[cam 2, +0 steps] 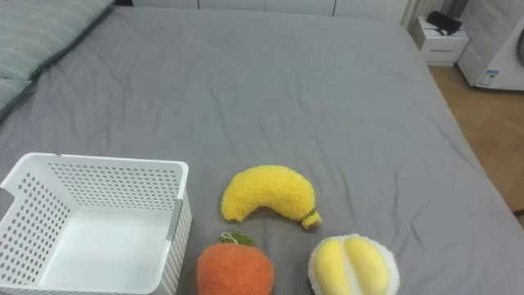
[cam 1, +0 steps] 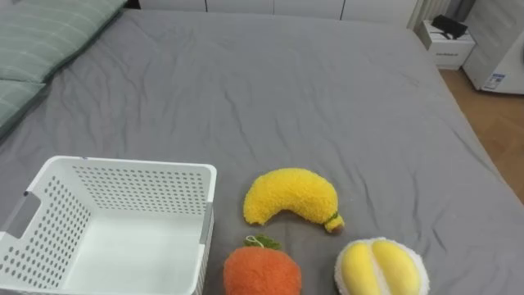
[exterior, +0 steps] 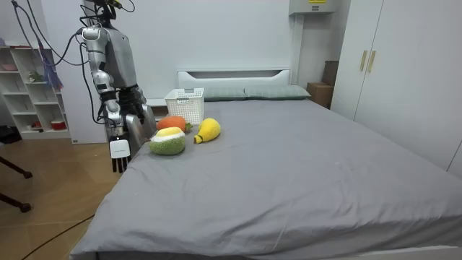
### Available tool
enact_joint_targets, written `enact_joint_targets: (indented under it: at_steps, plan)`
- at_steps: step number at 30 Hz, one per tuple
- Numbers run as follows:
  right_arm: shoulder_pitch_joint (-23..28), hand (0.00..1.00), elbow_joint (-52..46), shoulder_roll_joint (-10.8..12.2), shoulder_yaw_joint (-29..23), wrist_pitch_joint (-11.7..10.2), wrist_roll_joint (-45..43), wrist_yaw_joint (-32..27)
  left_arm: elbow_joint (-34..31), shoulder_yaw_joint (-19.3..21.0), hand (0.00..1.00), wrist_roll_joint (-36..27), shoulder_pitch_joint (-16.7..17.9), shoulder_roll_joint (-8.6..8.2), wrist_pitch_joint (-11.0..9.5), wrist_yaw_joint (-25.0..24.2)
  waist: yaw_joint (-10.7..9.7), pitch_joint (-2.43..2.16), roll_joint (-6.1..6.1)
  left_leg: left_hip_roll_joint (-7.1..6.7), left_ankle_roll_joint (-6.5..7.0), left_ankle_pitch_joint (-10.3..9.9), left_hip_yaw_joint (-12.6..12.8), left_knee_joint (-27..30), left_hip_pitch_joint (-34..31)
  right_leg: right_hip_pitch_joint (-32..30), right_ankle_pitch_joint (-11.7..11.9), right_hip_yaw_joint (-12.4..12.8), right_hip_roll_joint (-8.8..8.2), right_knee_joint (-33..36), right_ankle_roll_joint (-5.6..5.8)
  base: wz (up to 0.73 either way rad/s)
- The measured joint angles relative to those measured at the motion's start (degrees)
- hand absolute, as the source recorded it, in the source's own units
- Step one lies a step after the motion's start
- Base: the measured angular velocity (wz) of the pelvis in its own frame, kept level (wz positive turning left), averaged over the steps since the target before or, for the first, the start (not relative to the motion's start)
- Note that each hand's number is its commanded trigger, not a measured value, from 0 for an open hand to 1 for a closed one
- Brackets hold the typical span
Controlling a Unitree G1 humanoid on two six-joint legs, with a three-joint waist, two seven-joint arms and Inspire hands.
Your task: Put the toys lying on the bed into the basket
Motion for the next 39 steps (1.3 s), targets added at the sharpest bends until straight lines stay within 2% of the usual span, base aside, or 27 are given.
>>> enact_joint_targets:
  at_steps: [13, 20, 22, 26, 29, 31, 32, 34, 36, 38, 39]
  plan:
    - [0.0, 0.0, 0.13, -0.02, 0.08, 0.03, 0.95, 0.16, -0.02, -0.02, 0.0, -0.06, -0.14, 0.03, -0.08, 0.0, 0.1, -0.01, 0.03, 0.0, 0.0, 0.0, 0.04, 0.0, -0.12, -0.22, -0.02, 0.07, 0.03, 0.06, 0.0, 0.0]
    - [0.48, 0.0, 2.36, -0.1, -1.09, 0.26, 8.13, -0.84, 0.02, 0.05, 0.0, -0.07, -0.02, 0.02, 0.46, -0.01, -0.08, -0.03, -0.27, 0.04, 0.0, 0.01, 0.21, 0.02, 0.31, -0.24, 0.0, 0.19, 0.12, 0.23, -0.01, 0.0]
    - [1.21, 0.0, 3.39, -0.1, -3.32, 0.26, 11.2, -1.33, 0.01, 0.91, 0.0, -0.02, 0.07, 0.0, 0.45, -0.1, -0.24, 0.01, -0.36, 0.05, 0.0, 0.01, 0.22, -0.07, 0.51, 0.01, 0.0, 0.18, 0.1, 0.09, -0.01, 0.0]
    - [2.95, 0.0, 5.35, -0.47, -13.25, 0.28, 21.27, -3.68, -0.06, 7.18, 0.0, -0.07, 0.74, 0.07, 0.36, -0.17, -1.25, 0.1, -0.87, 0.1, -0.02, 0.0, 0.25, -0.2, 0.93, 0.55, -0.08, 0.24, -0.03, -0.15, -0.02, 0.0]
    - [3.14, 0.0, 5.06, -2.27, -21.01, 0.43, 27.42, -6.7, -0.07, 10.39, 0.0, -0.11, 1.56, 0.79, 0.43, -0.09, -3.24, 0.09, -1.47, 0.16, -0.02, -0.01, 0.62, -0.19, 0.87, 0.29, -0.1, 0.51, 0.02, -0.06, -0.04, -0.06]
    - [2.98, 0.0, 3.88, -4.35, -27.47, 0.68, 31.24, -9.78, -0.04, 12.92, 0.0, -0.08, 2.02, 1.8, 0.39, 0.31, -4.74, 0.02, -2.37, 0.21, -0.02, 0.0, 0.79, -0.22, 0.86, 0.15, -0.09, 0.78, 0.11, -0.02, -0.05, -0.06]
    - [2.92, 0.0, 3.21, -4.99, -28.78, 0.69, 32.13, -10.59, -0.08, 13.73, 0.0, -0.14, 1.98, 2.01, 0.35, 0.49, -4.94, 0.01, -2.53, 0.27, -0.02, -0.01, 1.02, -0.21, 0.86, 0.0, -0.05, 0.97, 0.11, -0.02, -0.07, -0.15]
    - [2.79, 0.0, -1.19, -6.62, -31.67, 0.6, 33.33, -13.65, -0.3, 14.48, 0.0, -0.19, 1.55, 2.85, -0.01, 1.34, -5.17, -0.08, -3.08, 0.39, -0.02, 0.01, 1.6, -0.17, 0.71, -0.66, 0.25, 1.64, 0.24, 0.17, -0.11, -0.18]
    - [0.91, 0.0, -7.14, -8.49, -34.06, -0.38, 33.34, -18.47, -0.32, 14.45, 0.0, -0.99, 0.95, 3.92, -0.77, 2.03, -5.61, -0.11, -3.45, 0.4, 0.0, 0.02, 2.17, -0.21, 0.34, -1.28, 0.53, 2.25, 0.6, 0.22, 0.0, -0.16]
    - [0.31, 0.0, -14.64, -8.92, -34.49, -1.77, 33.33, -21.81, -0.36, 14.34, 0.0, -1.11, 0.38, 4.44, -2.24, 2.65, -5.64, -0.2, -3.96, 0.4, 0.01, 0.01, 2.44, -0.21, 0.3, -1.53, 0.63, 2.58, 0.67, 0.29, 0.05, -0.1]
    - [0.02, 0.0, -20.63, -8.92, -34.38, -2.5, 33.17, -23.48, -0.29, 14.27, 0.0, -1.17, 0.12, 4.5, -2.5, 2.91, -5.61, -0.08, -3.92, 0.4, 0.02, 0.01, 2.63, -0.29, 0.16, -1.84, 0.64, 2.87, 0.73, 0.42, 0.06, -0.13]
